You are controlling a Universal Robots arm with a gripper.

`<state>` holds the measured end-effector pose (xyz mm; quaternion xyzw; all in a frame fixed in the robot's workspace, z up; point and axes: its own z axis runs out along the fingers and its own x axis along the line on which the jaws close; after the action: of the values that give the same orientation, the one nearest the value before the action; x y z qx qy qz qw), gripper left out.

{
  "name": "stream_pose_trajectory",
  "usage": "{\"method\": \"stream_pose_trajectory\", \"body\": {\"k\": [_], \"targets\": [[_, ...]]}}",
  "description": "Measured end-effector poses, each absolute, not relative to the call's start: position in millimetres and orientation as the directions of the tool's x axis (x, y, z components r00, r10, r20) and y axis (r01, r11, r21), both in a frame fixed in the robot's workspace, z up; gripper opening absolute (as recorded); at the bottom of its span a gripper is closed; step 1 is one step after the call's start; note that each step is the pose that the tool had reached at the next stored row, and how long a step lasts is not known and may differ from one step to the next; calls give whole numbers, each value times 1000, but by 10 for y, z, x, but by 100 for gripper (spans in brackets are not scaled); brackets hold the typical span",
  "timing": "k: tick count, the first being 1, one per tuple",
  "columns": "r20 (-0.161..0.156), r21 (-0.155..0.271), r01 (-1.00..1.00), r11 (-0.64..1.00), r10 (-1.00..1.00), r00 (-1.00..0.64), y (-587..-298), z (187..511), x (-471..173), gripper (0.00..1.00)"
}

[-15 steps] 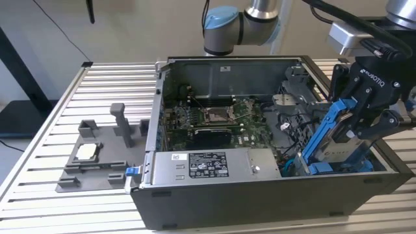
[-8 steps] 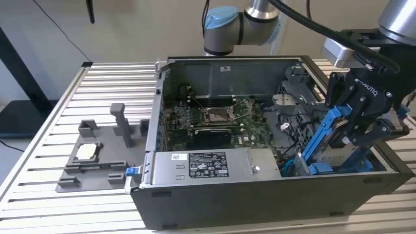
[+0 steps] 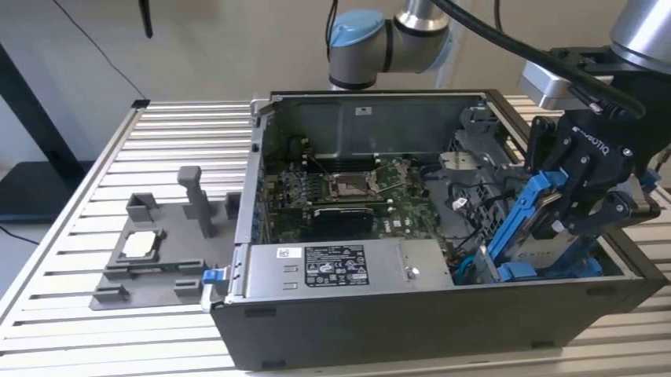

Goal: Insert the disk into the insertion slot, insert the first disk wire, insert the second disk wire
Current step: 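Insert the disk into the insertion slot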

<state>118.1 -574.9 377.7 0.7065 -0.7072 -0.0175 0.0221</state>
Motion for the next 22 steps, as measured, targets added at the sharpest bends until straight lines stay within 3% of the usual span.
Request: {"method": "stream_pose_trajectory", "body": {"k": [2,6,18,22], "targets": [[7,56,-998,1,-1000,-1,-5750,3778,1181,34],[6,55,-998,1,-1000,-1,-5749,3777,1181,53],[7,52,-999,1,-1000,-1,-5737,3886,1177,53],[7,21,-1000,1,-1000,-1,-5720,3907,1171,53]]}}
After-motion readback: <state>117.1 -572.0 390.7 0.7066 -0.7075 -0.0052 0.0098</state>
